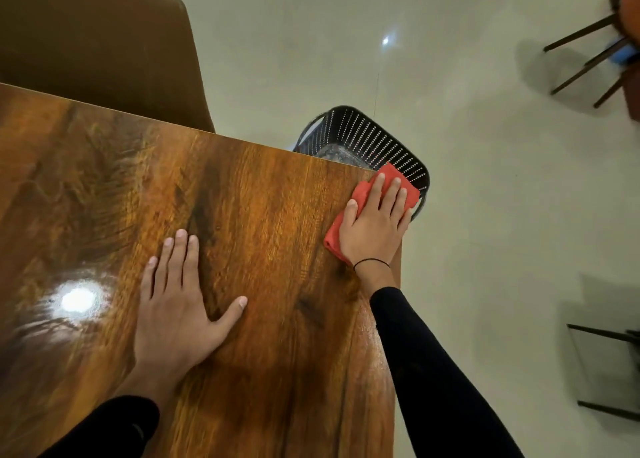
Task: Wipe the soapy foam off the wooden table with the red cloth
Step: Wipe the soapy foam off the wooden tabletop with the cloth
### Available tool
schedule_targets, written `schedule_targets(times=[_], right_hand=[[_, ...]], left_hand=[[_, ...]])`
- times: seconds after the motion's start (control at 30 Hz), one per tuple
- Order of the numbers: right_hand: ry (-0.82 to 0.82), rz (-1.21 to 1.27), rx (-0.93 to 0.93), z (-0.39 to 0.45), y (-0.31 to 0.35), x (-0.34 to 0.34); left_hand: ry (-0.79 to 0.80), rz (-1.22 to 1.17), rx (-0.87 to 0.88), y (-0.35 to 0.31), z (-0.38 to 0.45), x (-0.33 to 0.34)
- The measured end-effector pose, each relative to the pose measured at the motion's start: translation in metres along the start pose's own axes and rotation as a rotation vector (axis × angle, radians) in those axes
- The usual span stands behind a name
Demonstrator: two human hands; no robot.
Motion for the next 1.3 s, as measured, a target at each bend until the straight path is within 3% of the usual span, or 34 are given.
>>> schedule_targets(times=[0.17,0.6,0.77,0.97,1.13,1.3], right_hand=[[-0.008,0.028,0.032,-0.051,-0.006,0.000],[0.039,-0.007,-0.036,-0.288,-0.011,0.021],[0.077,-0.005,-0.072,-0.292,-0.010,0.016],[0.083,-0.006,-0.110,-0.294,-0.007,0.010],[0.032,-0.003,-0.171,-0.299,-0.009,0.013],[-0.008,-0.027,-0.330,-0.325,-0.014,0.019]], left_hand=[[-0.006,-0.012,-0.006,-0.002,-0.001,-0.003],[0.034,-0.055,0.015,-0.009,-0.007,-0.015],[0.033,-0.095,0.057,-0.019,-0.034,-0.031],[0.191,-0.045,0.341,-0.068,-0.205,-0.010],[0.168,0.011,0.173,-0.059,-0.266,0.001],[0.112,0.012,0.187,-0.060,-0.265,-0.003]])
Point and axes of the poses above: each hand's wrist, its own z-axis towards the middle knuckle, its own x-axis out of the palm, y = z × x, the point moved 9 cm from there along z, towards the middle knuckle, and after that the axes turned 15 degrees about -x, right-handed, at the moved point
